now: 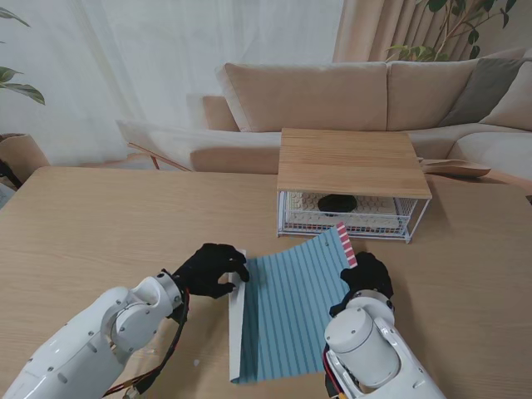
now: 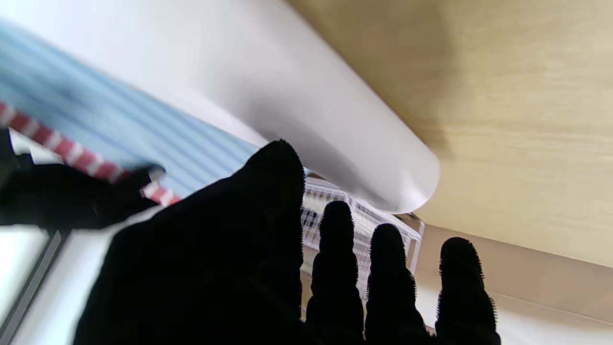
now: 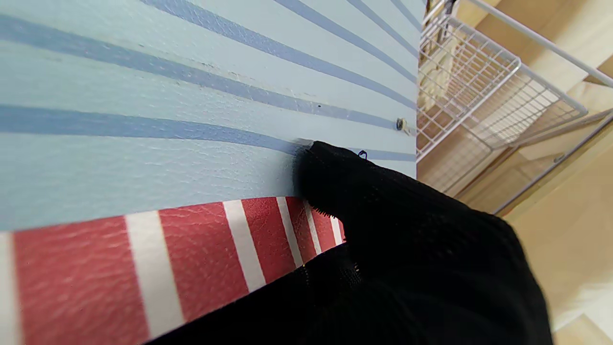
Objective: Unroll the mouse pad and set up the keyboard and mouse from the tabletop organizer
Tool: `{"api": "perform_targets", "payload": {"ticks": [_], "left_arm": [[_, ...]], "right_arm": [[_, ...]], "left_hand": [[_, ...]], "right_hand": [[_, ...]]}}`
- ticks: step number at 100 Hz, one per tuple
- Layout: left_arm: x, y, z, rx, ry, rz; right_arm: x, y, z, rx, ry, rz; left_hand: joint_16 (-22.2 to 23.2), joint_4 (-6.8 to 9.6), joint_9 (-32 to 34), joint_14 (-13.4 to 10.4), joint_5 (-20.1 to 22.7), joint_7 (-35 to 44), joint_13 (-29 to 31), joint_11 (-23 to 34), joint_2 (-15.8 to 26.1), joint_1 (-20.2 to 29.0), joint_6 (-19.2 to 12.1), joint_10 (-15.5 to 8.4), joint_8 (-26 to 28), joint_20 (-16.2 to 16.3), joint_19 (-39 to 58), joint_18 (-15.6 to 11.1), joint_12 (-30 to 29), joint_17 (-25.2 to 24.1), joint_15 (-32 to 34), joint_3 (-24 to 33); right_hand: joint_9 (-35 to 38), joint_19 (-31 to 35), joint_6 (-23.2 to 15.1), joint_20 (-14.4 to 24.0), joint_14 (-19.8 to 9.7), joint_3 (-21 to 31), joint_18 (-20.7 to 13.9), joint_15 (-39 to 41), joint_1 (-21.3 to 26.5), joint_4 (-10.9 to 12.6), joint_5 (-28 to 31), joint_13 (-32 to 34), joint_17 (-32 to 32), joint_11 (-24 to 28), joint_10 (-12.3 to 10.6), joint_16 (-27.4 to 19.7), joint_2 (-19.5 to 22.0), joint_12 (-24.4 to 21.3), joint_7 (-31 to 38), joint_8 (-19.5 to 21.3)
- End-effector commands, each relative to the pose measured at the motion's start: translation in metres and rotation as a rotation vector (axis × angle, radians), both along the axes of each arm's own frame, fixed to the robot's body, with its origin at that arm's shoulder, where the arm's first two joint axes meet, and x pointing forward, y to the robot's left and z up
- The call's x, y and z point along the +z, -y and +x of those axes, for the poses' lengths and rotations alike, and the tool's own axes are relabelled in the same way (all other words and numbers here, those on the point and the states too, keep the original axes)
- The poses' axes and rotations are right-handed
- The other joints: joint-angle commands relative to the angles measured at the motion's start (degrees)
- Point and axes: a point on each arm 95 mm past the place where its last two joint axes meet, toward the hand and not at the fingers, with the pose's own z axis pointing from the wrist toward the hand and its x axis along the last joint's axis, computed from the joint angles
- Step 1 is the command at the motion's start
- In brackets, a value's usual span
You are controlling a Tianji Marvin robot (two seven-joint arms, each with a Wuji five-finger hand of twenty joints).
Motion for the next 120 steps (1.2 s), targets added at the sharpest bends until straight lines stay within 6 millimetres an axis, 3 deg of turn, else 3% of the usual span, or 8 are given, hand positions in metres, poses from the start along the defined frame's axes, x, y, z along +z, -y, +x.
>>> {"api": "perform_targets", "payload": {"ticks": [1,15,35,51,66,84,104,120], "left_arm": [[0.007,0.005,-0.006,0.025,-0.002,-0.059],[0.013,0.014,-0.017,-0.003,-0.016,-0.110],[-0.002,0.015,-0.027,-0.074,-0.063,-0.053],[-0.024,-0.003,-0.025,-0.073,-0.156,0.030],[-0.034,-0.026,-0.021,-0.094,-0.166,0.134],[-0.032,-0.051,-0.010,-0.116,-0.127,0.263],[-0.025,-0.073,0.000,-0.083,-0.071,0.320],[-0.017,-0.076,0.004,-0.006,0.000,0.257]], "right_arm": [[-0.001,-0.006,-0.002,0.006,-0.007,0.022],[-0.001,-0.008,-0.001,0.007,-0.006,0.024],[-0.001,-0.009,0.000,0.014,-0.009,0.019],[-0.001,-0.009,-0.001,0.021,-0.014,0.016],[-0.002,-0.007,-0.001,0.021,-0.016,0.016],[-0.001,-0.003,-0.002,0.025,-0.017,-0.002],[-0.002,0.000,-0.003,0.034,-0.026,-0.020],[-0.002,-0.001,-0.003,0.067,-0.038,-0.034]], "left_hand": [[-1.24,-1.85,0.01,-1.19,0.80,-0.41,0.21,-0.77,1.91,1.46,-0.45,-1.57,-0.70,-0.67,-0.78,0.68,-0.59,-0.55,-0.03,-1.13],[-1.24,-2.43,0.46,-1.04,0.71,-0.46,0.76,-0.83,3.31,0.86,-0.72,-1.45,-0.58,0.12,0.72,0.49,-0.63,-0.58,0.08,-3.70],[-1.10,-1.92,1.09,-0.14,-0.10,-1.20,2.54,-1.34,4.81,-1.29,-1.32,-1.10,-1.01,1.38,3.24,1.17,-0.84,-0.79,0.37,-6.16],[-0.84,2.01,-1.45,0.59,-3.10,-2.13,0.53,-2.31,2.21,-9.45,-0.83,-0.40,0.12,0.39,1.60,1.72,-1.35,-0.95,-1.39,1.14],[-1.70,1.57,-4.44,0.40,-6.27,-2.63,-0.58,-3.30,-2.70,-11.57,-1.31,-0.70,0.43,-0.78,-0.72,1.87,-1.96,-0.95,-4.14,2.21],[-1.81,1.57,-5.15,0.17,-7.57,-2.41,-0.61,-3.36,-4.42,-12.25,-1.59,-0.95,0.65,-1.11,-1.42,1.93,-2.07,-0.91,-4.97,2.93],[-1.35,1.51,-5.46,0.20,-8.52,-2.08,-0.53,-3.17,-4.03,-12.43,-2.01,-0.68,0.88,-0.97,-1.22,2.00,-2.04,-0.74,-4.89,3.69],[-1.10,1.33,-5.97,0.49,-11.35,-3.03,-0.55,-3.17,-1.42,-12.97,-2.53,-0.32,0.53,-0.63,-0.62,2.28,-2.07,-0.75,-4.75,3.28]], "right_hand": [[-0.77,0.42,-2.53,-0.74,-1.02,1.36,-2.40,0.34,3.67,0.65,-1.08,0.01,-0.19,1.64,0.04,-0.15,2.97,-0.65,2.99,0.95],[-0.82,0.57,-2.42,-0.76,-0.92,1.35,-2.30,0.51,3.69,0.68,-1.08,-0.03,-0.31,1.77,0.13,-0.11,2.93,-0.73,3.13,0.77],[-0.81,0.65,-2.51,-0.86,-0.80,1.32,-2.32,0.58,3.74,0.66,-1.05,-0.14,-0.42,1.87,0.20,-0.14,2.85,-0.85,3.26,0.57],[-1.52,1.00,-2.63,-0.64,-0.45,1.34,-2.52,1.47,3.80,0.61,-1.20,-1.26,-1.82,2.30,0.75,0.32,2.93,-0.50,3.22,0.43],[-2.62,1.44,-2.86,-0.21,-0.30,1.01,-3.05,2.50,3.78,0.50,-1.71,-2.90,-3.68,3.01,1.06,0.79,3.44,-0.16,3.27,0.81],[-2.71,1.75,-2.42,0.02,0.06,1.24,-3.07,3.06,4.02,0.47,-1.75,-3.14,-4.14,3.40,1.53,0.96,3.23,-0.11,3.28,0.96],[-2.21,1.97,-1.82,0.21,0.56,1.91,-2.69,3.32,4.04,0.47,-1.01,-2.68,-3.94,3.46,1.87,0.96,2.55,-0.25,3.25,0.93],[-1.41,2.15,-1.98,0.36,0.99,2.57,-2.41,3.44,3.79,0.36,-0.11,-2.09,-3.50,3.25,2.00,0.92,1.78,-0.34,2.97,0.79]]}}
